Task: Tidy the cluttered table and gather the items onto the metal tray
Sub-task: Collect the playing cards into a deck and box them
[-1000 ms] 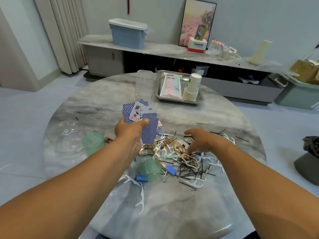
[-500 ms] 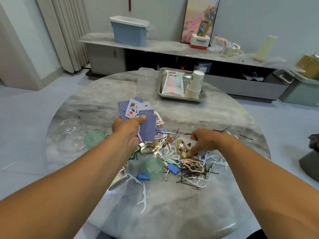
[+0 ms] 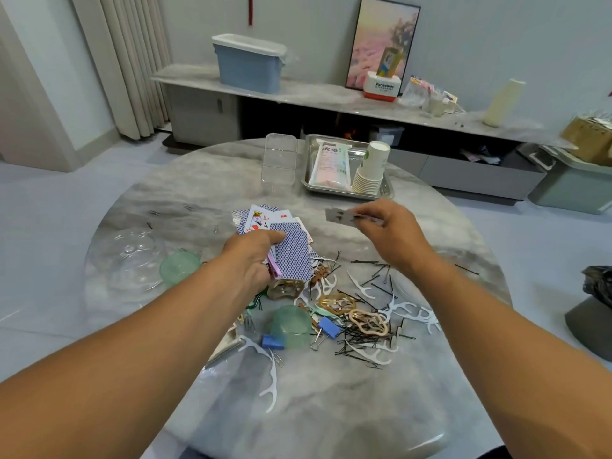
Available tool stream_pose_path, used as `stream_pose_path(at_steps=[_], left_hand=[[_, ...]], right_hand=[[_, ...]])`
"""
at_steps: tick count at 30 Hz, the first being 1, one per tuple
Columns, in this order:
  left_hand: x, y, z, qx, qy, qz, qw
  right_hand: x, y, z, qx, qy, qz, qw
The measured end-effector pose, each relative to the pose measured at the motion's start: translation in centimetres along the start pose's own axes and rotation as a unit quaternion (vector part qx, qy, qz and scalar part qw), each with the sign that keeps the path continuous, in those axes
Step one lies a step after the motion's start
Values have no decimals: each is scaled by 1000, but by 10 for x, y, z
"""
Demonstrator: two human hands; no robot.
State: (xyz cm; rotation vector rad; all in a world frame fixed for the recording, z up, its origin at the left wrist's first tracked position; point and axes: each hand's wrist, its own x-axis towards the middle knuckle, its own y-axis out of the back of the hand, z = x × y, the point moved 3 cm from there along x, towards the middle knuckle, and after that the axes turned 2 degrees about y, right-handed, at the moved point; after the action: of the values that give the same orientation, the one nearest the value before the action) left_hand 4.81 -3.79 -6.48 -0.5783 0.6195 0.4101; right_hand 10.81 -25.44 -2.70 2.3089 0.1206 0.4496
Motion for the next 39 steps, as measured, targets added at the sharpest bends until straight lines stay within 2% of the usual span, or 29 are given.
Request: stream_pose_path(at_steps=[3,7,10,12,14,16,17,18,19,21,22,24,27,30,32,35,39], left_hand=[[-5,-6,-5,2,34,-35,999],[-5,-9,-1,-43,35,-60,997],[-3,-5,4,-82,27,-83,993],[-4,-4,3,-88,25,-88,992],[-5,-4,4,-70,17,-75,995],[-6,-6,7,-58,6,-79,995],[-7,-8,9,-56,4,-91,994],[-8,-9,11,-50,3,-107,993],[-9,-10,13,-36,1,-122,992],[-8,-12,14,6,-6,-142,990],[-5,-11,14,26,-13,-144,989],[-2,-9,15,76,-25,-151,985],[1,-13,12,207,-33,-184,960],[6,-15,7,269,-58,-129,953],[10,-16,7,282,-71,-105,951],[13,-15,11,309,-72,-113,941],[10,-13,2,376,-50,-149,913]], right_hand=[[-8,-20,-28,59,60,-22,996],[-19,-48,-46,-5,124,-79,989],[-23,-60,-54,-25,125,-122,984],[-24,-68,-60,12,105,-155,982],[-19,-71,-62,95,55,-119,987],[-10,-70,-61,126,-1,-19,992],[-6,-69,-59,149,-44,4,988],[0,-71,-56,206,-105,-10,973],[4,-73,-53,293,-177,-52,938],[7,-79,-49,458,-298,-167,821],[5,-80,-47,488,-324,-210,782],[8,-79,-39,504,-332,-241,760],[21,-75,-24,506,-315,-205,776],[31,-71,-12,479,-310,-151,807],[35,-69,-3,469,-322,-116,814],[41,-62,13,472,-342,-48,811],[46,-48,37,499,-384,36,776]])
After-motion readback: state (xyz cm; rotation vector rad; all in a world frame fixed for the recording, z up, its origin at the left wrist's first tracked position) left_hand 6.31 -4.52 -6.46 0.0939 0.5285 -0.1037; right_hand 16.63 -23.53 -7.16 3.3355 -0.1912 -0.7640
